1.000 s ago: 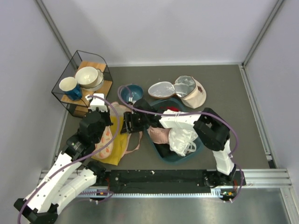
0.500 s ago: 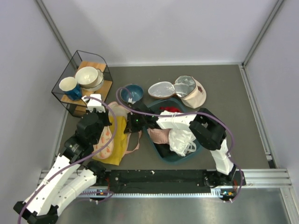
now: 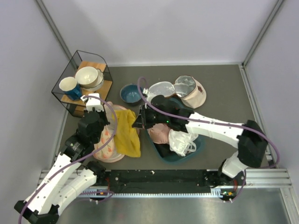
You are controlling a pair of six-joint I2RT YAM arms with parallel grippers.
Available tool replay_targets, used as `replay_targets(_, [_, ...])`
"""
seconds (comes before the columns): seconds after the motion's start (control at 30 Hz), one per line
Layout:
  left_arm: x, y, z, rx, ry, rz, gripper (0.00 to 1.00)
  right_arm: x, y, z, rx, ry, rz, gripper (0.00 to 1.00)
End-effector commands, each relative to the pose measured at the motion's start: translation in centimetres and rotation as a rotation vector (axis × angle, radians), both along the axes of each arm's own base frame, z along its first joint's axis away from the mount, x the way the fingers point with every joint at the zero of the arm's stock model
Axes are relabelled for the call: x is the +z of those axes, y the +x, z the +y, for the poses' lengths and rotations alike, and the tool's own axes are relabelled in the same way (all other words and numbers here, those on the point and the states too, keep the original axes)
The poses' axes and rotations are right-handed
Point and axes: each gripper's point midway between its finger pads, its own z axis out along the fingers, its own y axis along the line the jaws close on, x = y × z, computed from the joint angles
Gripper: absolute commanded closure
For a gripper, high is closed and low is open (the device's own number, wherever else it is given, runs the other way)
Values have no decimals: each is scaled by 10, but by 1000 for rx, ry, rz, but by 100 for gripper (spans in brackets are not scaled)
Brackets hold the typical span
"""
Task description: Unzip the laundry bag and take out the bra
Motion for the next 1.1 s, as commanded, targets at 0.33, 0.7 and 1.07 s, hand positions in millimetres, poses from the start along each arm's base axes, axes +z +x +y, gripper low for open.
replay_targets(0.33, [17, 4, 4, 22, -8, -43, 100, 88, 38, -116, -272, 65, -190, 100])
replay_targets(0.7, [16, 10, -3, -8, 2, -36, 100, 61, 55, -186, -440, -73, -136, 100])
replay_targets(1.07, [4, 14, -14, -53, -2, -14, 100, -77, 58, -216, -516, -421, 20, 100])
